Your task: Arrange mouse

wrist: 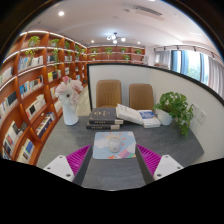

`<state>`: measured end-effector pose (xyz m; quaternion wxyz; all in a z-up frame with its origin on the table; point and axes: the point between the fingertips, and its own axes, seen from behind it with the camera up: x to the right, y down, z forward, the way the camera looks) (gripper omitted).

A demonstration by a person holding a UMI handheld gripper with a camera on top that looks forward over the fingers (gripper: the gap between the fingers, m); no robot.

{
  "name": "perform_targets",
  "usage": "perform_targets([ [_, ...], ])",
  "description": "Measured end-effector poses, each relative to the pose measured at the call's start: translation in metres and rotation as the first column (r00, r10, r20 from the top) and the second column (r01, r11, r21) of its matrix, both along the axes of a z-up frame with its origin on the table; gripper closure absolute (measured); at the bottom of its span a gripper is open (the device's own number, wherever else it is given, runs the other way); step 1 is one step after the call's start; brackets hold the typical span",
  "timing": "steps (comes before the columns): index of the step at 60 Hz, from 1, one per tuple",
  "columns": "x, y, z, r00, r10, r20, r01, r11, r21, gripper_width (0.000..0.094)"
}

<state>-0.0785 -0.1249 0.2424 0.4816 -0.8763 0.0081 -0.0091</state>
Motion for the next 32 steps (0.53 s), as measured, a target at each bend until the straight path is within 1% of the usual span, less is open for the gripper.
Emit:
perform_targets([
  [9,0.003,-0.017,0.004,1.0,-0.006,0.026,0.006,1.0,-0.007,0.0068],
  [21,-0.009,-0.023,0.02,1.0,0.016,0.004,-0.016,1.0,0.025,0.0067],
  [32,-0.008,-0.028,0.019,1.0,0.013,0.012,-0.013,1.0,0.016,0.0068],
])
